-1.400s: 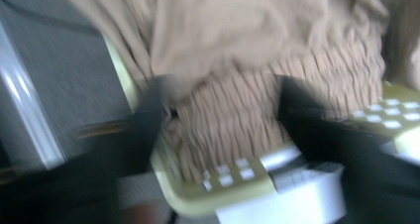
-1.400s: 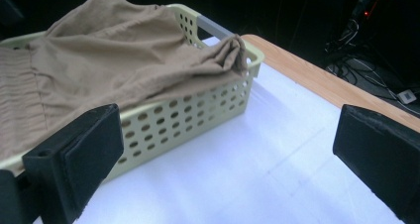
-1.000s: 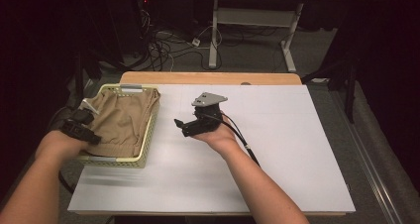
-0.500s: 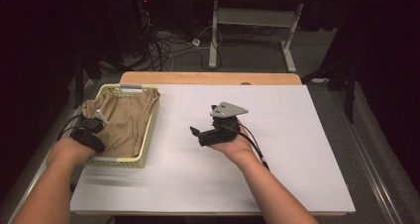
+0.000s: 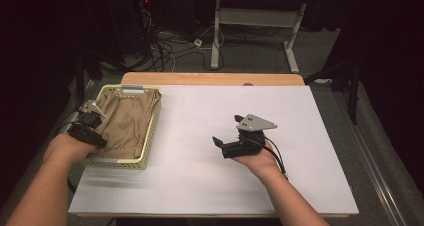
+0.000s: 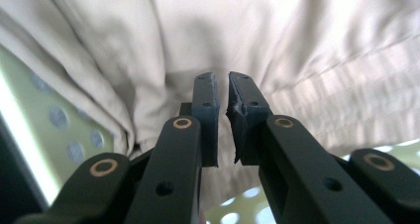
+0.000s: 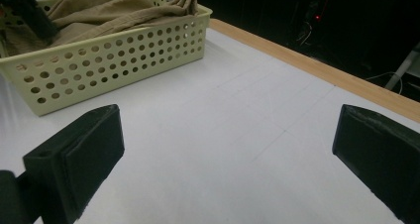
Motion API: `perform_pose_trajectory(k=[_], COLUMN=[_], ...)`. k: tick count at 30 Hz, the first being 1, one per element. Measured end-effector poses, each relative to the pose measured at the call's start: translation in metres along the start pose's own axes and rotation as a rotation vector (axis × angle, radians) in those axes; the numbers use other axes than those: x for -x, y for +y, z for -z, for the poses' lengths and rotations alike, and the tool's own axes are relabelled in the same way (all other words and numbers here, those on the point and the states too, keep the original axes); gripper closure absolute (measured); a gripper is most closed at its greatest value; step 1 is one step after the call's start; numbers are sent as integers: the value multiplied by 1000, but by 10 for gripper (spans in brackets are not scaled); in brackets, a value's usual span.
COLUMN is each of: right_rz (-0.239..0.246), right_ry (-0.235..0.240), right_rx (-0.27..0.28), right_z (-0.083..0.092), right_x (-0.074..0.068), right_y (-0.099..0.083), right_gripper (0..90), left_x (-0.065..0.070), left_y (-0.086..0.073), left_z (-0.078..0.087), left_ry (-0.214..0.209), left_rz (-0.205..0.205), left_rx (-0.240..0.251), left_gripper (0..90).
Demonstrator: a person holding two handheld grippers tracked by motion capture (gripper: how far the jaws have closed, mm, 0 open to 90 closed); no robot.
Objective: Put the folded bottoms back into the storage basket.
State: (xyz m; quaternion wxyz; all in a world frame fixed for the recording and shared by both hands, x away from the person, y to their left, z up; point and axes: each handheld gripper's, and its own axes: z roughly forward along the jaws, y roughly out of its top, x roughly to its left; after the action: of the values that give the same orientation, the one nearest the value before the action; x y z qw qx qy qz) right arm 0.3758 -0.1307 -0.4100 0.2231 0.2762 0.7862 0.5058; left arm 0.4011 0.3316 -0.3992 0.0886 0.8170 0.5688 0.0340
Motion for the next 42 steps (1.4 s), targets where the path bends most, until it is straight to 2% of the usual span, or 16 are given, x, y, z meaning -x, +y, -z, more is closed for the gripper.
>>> perform_pose_trajectory(k=[4,8,15,16,19,23,28,32,35,37,42], right_rz=[-9,-13,-23,-26,-31,-49,-61,-72,-69,-73,-83], right_ry=[-9,-18,-57,-63,-81,-105,-131,-132,-125,-123,-124], right_rx=[6,8,11,12,18,20,13,19,23,27,38], right_z=[13,31,67,72,84,99,110,114,116,117,119], right_x=[1,-1,4,5,9,15,22,23,23,23,23], right_y=[-6,-16,-38,-41,-51,-64,-76,-83,-85,-85,-85], right_gripper=[3,2,2,2,2,2,2,2,2,2,2], left_x=[5,7,13,13,15,15,15,21,29,34,41], left_y=[12,25,34,35,37,38,36,39,47,54,72], left_z=[7,-6,-42,-45,-47,-48,-40,-19,-2,4,2], left_ry=[23,22,17,21,12,7,-2,-10,2,2,-15], left_rz=[0,3,-4,-8,-31,-24,-22,-34,-60,-61,-66], left_rx=[69,89,34,12,-7,-14,5,50,82,113,178], left_gripper=[833,835,865,871,874,875,874,874,874,874,874])
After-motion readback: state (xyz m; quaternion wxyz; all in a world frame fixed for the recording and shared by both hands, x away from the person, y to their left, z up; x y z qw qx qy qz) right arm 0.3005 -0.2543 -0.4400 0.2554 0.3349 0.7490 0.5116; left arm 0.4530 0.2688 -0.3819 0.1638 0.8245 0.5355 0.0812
